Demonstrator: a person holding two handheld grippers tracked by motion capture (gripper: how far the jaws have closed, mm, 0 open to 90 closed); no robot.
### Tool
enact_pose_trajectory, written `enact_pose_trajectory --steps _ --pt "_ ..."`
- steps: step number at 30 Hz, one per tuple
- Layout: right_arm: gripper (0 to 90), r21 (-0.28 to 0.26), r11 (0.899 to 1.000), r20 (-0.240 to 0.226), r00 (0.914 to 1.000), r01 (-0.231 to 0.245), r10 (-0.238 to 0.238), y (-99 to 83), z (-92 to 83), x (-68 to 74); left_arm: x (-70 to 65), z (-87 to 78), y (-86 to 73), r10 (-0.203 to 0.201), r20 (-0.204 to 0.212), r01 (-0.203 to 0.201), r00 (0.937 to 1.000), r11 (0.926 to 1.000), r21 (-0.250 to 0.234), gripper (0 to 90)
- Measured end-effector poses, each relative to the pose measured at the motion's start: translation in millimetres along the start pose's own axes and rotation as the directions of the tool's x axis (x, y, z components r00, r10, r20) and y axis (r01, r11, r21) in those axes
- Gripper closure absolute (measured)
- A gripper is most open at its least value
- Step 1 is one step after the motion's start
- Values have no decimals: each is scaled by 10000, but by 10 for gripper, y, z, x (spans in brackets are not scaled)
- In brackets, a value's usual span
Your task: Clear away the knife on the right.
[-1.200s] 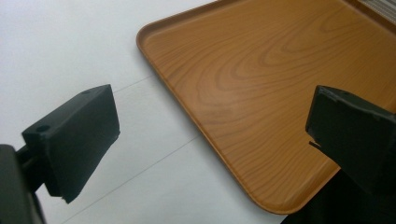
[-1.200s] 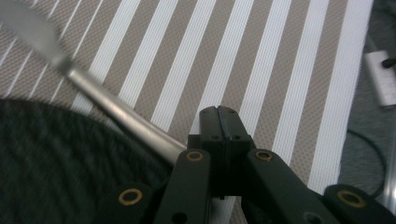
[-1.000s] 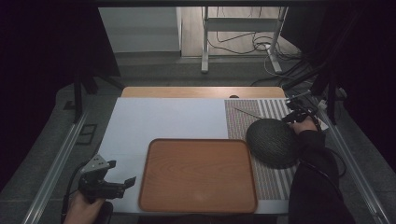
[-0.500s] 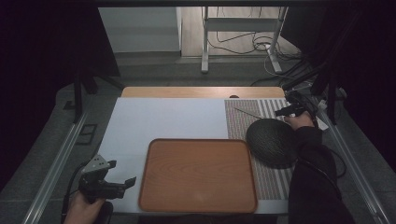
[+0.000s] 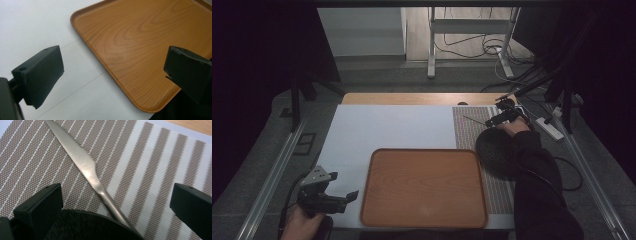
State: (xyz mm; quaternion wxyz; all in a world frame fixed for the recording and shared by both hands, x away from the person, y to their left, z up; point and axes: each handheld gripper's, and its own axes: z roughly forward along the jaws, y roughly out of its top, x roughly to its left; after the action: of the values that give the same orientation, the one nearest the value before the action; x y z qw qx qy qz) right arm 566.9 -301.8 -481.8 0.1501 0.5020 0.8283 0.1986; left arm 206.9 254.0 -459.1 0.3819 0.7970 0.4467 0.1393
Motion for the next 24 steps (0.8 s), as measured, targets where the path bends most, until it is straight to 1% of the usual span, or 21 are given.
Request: enact_pose_trajectory --steps 2,5,6,7,9,11,12,13,14,17,18,19,21,22,23,24 --pt "0 126 9997 101 9998 198 -199 19 50 34 0 2 1 11 22 -11 10000 10000 17 26" --pt "0 344 9989 230 9993 303 -311 40 132 67 1 2 2 5 25 -5 10000 10000 22 26" --pt "0 344 9989 230 9993 303 -311 40 132 67 1 2 2 5 25 -5 10000 10000 22 26" --pt "0 407 9991 237 9996 142 -152 43 202 74 1 2 3 -4 7 4 10000 10000 27 26" --pt "0 558 9984 289 9996 54 -70 40 243 69 -4 2 4 25 -7 -25 10000 10000 24 26" --pt "0 634 9980 196 9998 -41 28 25 292 48 -17 3 8 102 -64 -102 9999 9999 40 26" --pt "0 575 9982 120 9998 -183 177 21 296 24 -24 5 11 119 -32 -119 9999 9999 85 26" --pt "10 513 9985 160 9997 -213 205 20 290 10 -30 7 15 116 16 -117 9999 9998 148 25" --pt "23 502 9984 151 9995 -275 268 20 285 -5 -40 11 19 155 -23 -155 9999 9997 181 23" --pt "106 378 9992 99 9999 -133 129 6 254 -48 -66 23 26 330 -116 -326 9994 9990 306 20" --pt "161 310 9994 147 9997 -173 169 1 233 -71 -66 23 26 330 -116 -326 9994 9990 306 19" --pt "206 273 9995 76 9999 -157 155 -5 211 -99 -68 23 25 364 -126 -359 9993 9989 315 19" --pt "297 117 9999 42 9999 -121 121 -32 185 -142 -56 17 19 270 -69 -269 9996 9993 246 19" --pt "297 117 9999 42 9999 -121 121 -32 185 -142 -56 17 19 270 -69 -269 9996 9993 246 18" --pt "406 97 9998 100 9998 -153 152 -58 142 -205 -40 11 15 141 -7 -141 9999 9997 186 18" --pt "430 20 9998 77 9998 -203 202 -69 135 -224 -33 8 12 76 14 -76 10000 9999 154 18"
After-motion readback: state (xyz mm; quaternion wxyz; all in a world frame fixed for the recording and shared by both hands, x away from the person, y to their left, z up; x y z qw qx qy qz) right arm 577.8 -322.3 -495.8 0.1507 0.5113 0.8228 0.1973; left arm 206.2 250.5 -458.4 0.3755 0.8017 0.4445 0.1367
